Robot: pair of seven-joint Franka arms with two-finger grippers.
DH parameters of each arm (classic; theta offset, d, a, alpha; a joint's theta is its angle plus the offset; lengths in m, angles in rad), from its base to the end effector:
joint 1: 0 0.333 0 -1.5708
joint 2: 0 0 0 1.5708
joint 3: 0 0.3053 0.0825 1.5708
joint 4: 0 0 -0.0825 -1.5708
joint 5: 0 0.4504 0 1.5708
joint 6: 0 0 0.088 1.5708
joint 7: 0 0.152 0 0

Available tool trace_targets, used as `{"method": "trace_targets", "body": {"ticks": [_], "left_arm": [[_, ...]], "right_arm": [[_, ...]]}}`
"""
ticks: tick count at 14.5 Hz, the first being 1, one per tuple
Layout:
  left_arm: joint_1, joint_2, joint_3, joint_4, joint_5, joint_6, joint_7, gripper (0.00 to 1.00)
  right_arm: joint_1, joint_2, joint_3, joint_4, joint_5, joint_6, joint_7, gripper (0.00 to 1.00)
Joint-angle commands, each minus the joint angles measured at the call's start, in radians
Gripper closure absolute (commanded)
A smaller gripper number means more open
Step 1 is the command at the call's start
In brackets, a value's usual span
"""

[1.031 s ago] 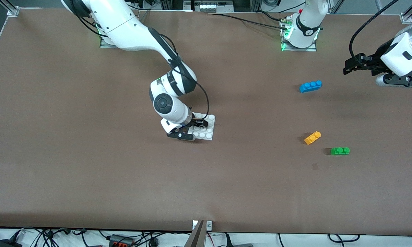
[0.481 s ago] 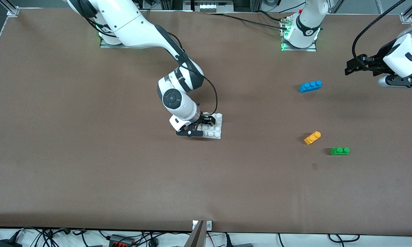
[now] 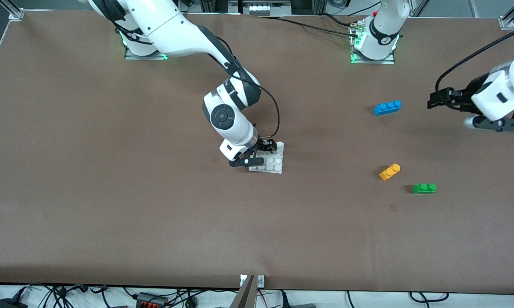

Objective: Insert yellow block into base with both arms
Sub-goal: 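Release the base with the right gripper while the left gripper reaches the yellow brick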

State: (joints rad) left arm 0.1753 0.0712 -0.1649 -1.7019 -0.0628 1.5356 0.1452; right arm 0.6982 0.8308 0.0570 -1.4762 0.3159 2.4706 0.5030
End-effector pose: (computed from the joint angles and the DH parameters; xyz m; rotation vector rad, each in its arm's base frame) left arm 0.6116 -0.0017 0.4545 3.0226 -0.1975 -0.3501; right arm 0.5680 0.5390 0.1031 -2.8401 0.0035 0.0301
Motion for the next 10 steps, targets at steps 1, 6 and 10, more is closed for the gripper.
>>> {"method": "trace_targets", "body": {"ticks": [1, 6, 10], "left_arm": [[0.009, 0.105, -0.005, 0.018, -0.011, 0.055, 0.201, 0.00], [0.006, 0.249, -0.005, -0.013, -0.005, 0.243, 0.659, 0.00], [-0.067, 0.283, -0.007, -0.085, 0.099, 0.347, 0.789, 0.00]], "right_arm": [[-0.003, 0.007, -0.006, 0.024, 0.014, 0.004, -0.035, 0.12], [-0.013, -0.077, -0.060, 0.022, 0.003, -0.103, -0.029, 0.00], [-0.008, -0.195, -0.195, 0.019, -0.021, -0.322, -0.031, 0.00]]}}
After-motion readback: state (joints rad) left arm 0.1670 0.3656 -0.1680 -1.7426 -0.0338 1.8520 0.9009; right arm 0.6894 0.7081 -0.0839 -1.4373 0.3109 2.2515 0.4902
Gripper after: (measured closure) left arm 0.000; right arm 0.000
